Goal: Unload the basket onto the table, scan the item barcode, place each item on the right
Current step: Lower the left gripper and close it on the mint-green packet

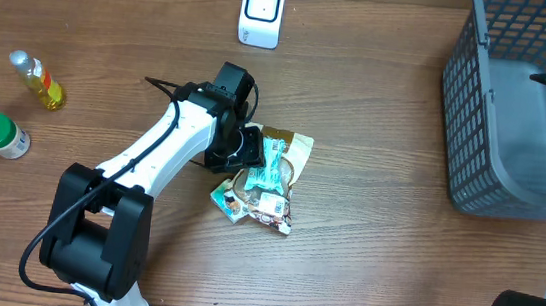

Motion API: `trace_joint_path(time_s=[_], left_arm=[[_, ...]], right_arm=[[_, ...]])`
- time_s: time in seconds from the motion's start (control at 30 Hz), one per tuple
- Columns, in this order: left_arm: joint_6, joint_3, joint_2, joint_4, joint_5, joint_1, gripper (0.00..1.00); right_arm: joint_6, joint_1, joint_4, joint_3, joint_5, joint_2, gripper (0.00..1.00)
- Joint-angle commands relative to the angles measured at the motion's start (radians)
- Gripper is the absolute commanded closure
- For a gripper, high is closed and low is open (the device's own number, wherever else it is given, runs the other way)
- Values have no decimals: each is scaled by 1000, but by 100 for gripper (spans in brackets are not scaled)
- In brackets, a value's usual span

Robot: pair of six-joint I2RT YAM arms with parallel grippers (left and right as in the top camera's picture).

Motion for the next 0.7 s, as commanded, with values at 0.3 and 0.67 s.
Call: trace_joint_path(time_s=[0.3, 0.67], left_arm=[[-14, -8, 9, 9, 43, -14, 52], [-14, -17, 9, 14, 12, -43, 55]], right_arm=[[-4, 0, 5, 5, 14, -1, 0], [-4, 0, 5, 5, 14, -1, 0]])
